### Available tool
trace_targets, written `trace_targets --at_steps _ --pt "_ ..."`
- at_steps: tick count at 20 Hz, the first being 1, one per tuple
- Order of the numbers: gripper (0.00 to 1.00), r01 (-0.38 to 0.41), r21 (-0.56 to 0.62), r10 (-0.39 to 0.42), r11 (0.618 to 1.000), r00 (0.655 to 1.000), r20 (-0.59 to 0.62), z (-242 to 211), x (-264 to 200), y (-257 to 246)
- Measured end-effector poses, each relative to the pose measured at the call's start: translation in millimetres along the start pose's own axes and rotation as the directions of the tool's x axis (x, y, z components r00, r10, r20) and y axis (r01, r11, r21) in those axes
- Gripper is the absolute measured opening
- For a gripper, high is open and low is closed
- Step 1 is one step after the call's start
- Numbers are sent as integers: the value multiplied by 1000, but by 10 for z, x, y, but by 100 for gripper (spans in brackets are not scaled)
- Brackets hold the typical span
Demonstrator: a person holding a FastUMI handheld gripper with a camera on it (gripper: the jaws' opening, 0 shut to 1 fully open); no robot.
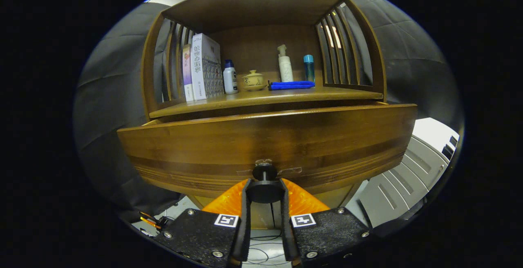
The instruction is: Pull open the drawer, take out the items inside it, and place them on the countertop above the cabinet.
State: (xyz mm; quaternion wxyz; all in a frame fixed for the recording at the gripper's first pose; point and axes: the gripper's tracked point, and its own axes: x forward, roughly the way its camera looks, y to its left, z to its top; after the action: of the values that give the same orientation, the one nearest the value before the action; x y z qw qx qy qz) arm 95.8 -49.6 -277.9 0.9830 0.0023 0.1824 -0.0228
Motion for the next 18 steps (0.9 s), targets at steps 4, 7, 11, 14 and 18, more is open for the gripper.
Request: trace_targets --at_steps 4,7,11,14,18 --pt "33 -7 -1 7 1000 1000 -4 -138 -244 5" --pt "33 0 -5 0 1000 1000 -15 -171 -379 31" --pt "33 -6 9 6 1000 999 -36 -271 -573 46" --pt "33 -2 -20 1 1000 999 -36 -333 -716 38" --pt "33 -9 -27 8 1000 999 -45 -387 -823 40"
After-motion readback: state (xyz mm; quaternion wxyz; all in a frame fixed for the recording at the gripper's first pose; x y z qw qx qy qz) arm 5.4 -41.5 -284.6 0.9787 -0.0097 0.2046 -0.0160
